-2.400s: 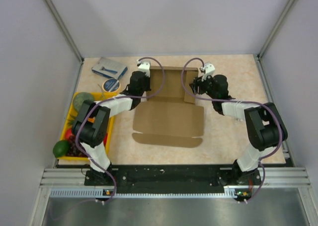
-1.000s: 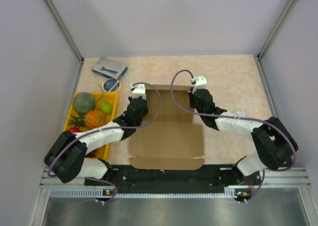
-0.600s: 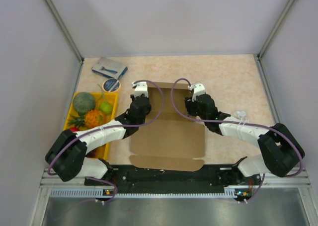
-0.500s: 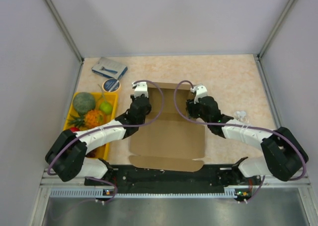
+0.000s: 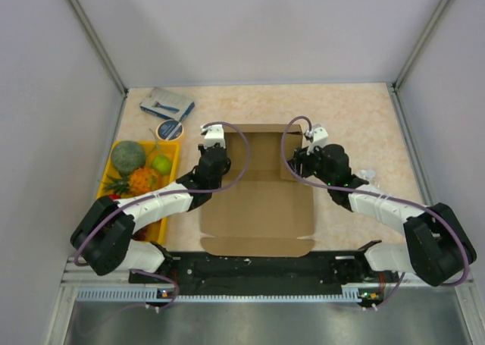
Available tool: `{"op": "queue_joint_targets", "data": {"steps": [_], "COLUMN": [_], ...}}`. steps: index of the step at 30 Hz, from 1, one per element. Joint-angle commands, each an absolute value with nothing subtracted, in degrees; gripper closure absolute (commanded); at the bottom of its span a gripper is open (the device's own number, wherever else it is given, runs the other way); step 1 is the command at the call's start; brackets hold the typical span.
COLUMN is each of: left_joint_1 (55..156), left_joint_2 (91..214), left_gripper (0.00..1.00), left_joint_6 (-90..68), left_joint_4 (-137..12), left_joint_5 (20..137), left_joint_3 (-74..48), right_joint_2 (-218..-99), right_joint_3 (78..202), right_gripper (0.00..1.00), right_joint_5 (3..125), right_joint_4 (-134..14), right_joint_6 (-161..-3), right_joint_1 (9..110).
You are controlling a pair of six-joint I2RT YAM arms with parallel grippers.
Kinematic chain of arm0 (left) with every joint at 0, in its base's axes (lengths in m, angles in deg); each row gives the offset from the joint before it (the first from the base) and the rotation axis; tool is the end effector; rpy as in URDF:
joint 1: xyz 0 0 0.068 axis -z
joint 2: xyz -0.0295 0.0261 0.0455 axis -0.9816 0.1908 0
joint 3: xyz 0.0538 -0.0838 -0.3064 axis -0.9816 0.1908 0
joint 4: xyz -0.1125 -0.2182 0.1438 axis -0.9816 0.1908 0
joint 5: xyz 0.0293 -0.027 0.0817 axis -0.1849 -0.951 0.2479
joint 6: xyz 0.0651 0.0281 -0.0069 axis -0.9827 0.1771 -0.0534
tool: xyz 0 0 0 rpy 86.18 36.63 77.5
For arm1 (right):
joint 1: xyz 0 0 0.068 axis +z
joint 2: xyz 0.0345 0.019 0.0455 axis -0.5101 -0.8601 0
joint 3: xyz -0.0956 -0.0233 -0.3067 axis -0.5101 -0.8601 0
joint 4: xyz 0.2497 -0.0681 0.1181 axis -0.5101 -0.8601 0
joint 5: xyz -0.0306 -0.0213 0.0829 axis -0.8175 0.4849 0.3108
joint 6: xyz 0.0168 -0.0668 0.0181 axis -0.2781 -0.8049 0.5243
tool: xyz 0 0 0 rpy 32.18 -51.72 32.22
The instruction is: Fold the paper box
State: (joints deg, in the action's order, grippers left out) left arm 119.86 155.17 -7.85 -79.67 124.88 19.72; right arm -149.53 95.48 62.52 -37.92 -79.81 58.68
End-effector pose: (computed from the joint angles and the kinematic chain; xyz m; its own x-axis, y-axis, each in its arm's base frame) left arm 0.2637 -0.1803 0.2594 -0.2643 -0.0315 -0.9639 0.0104 0.9993 -0.0355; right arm 0.2544 0.1422 0.2354 -0.3842 -0.0322 -0.9227 -0.5009 0.8468 0.1790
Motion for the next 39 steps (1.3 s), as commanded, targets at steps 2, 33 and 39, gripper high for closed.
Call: {"op": "queue_joint_targets", "data": {"steps": [2,33,39], "left_joint_1": [119.87,119.95,119.96], "left_joint_2": [154.83,152.46,150.35], "left_gripper": [1.00,1.00,1.00], "left_joint_6": [-6.41,-2.98,-2.10], "left_joint_4": [-83.26,-84.05,-82.38], "left_joint_5": [124.55,125.95,125.42], "left_joint_3": [18.75,22.26,22.70], "right_joint_2": [-151.34,-168.58,-173.22], "right_joint_3": [98.58,113.17,115.80], "right_gripper": [0.52,0.79,1.00], "right_joint_5": [56.71,24.97,16.95], "right_joint_4": [-35.12,-36.00,-36.16], "right_joint_6": [-80.17,-81.14,-82.63], "right_joint_1": [60.29,69.09,69.78]}}
